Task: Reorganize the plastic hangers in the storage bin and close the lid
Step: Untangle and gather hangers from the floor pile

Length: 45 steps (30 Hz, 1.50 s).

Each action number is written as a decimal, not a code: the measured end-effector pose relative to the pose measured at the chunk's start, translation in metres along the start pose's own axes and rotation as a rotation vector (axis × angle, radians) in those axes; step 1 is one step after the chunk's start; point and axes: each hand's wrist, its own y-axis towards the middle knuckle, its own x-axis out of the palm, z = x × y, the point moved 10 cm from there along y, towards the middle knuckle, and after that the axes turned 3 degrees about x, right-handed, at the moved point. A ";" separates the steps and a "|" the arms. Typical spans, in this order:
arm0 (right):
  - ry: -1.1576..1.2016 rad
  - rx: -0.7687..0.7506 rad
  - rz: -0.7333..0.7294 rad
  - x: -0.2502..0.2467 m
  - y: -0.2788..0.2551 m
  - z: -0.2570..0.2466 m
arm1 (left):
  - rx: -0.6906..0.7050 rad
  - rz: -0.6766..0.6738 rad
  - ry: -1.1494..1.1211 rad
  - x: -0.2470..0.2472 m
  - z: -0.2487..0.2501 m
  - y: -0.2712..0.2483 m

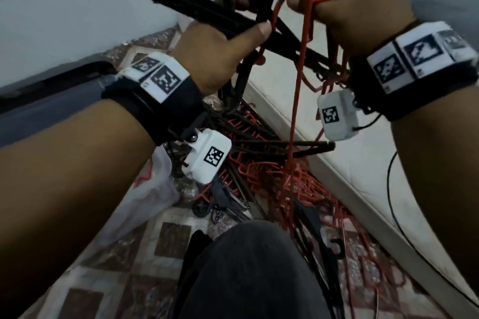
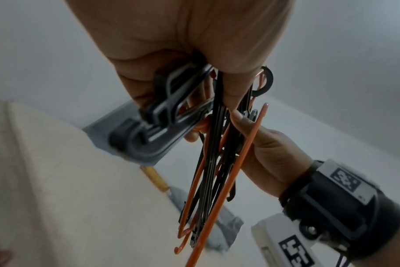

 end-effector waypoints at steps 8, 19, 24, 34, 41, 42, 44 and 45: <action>-0.132 0.265 -0.351 0.068 -0.082 0.114 | -0.227 -0.314 0.593 0.043 -0.098 -0.066; -0.095 0.535 -0.479 0.124 -0.176 0.206 | -0.421 -0.598 0.620 0.082 -0.174 -0.115; -0.088 0.485 -0.490 0.111 -0.151 0.197 | -0.386 -0.582 0.525 0.084 -0.163 -0.105; -0.129 0.413 -0.497 0.066 -0.082 0.146 | -0.268 -0.316 0.289 0.064 -0.105 -0.065; -0.186 0.227 -0.381 0.025 -0.025 0.053 | -0.218 -0.169 0.234 0.016 -0.058 -0.033; -0.186 0.191 -0.357 0.020 -0.017 0.037 | -0.223 -0.153 0.193 0.005 -0.048 -0.028; -0.182 0.117 -0.302 0.008 -0.005 0.001 | -0.188 -0.130 0.113 -0.016 -0.017 -0.024; -0.185 0.087 -0.276 0.003 0.001 -0.019 | -0.152 -0.117 0.103 -0.030 0.001 -0.021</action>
